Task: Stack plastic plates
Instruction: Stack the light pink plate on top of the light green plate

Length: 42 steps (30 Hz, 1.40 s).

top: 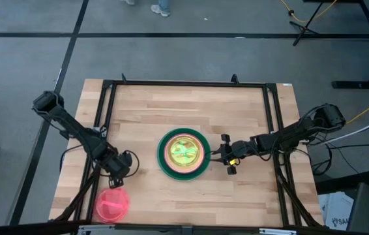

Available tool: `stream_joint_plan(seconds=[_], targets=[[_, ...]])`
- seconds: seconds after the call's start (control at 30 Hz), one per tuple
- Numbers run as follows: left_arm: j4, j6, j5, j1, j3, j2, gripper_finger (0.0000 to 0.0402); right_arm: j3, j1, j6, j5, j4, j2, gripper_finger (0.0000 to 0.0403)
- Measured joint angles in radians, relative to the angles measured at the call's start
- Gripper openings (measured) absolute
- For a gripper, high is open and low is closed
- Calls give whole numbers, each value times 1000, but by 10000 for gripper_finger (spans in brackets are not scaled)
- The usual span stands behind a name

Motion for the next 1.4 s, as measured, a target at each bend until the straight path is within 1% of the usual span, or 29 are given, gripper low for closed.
stream_joint_plan(seconds=[0.13,0.27,0.47,0.83,0.97,1.07,1.4], targets=[[75,-25,17,-30,-22,0,132,0,0,0,8,-1,0,131],[106,-62,2,-54,-45,0,132,0,0,4,8,-2,0,131],[131,-150,11,-97,-62,0,132,0,0,12,8,-11,0,131],[156,-158,-3,-175,-62,0,132,0,0,15,8,-11,0,131],[156,-181,-52,-205,-62,0,132,0,0,16,8,-11,0,131],[156,-199,-69,-226,-62,0,132,0,0,16,8,-11,0,131],[167,-228,-71,-303,-62,0,132,0,0,35,7,-11,0,131]])
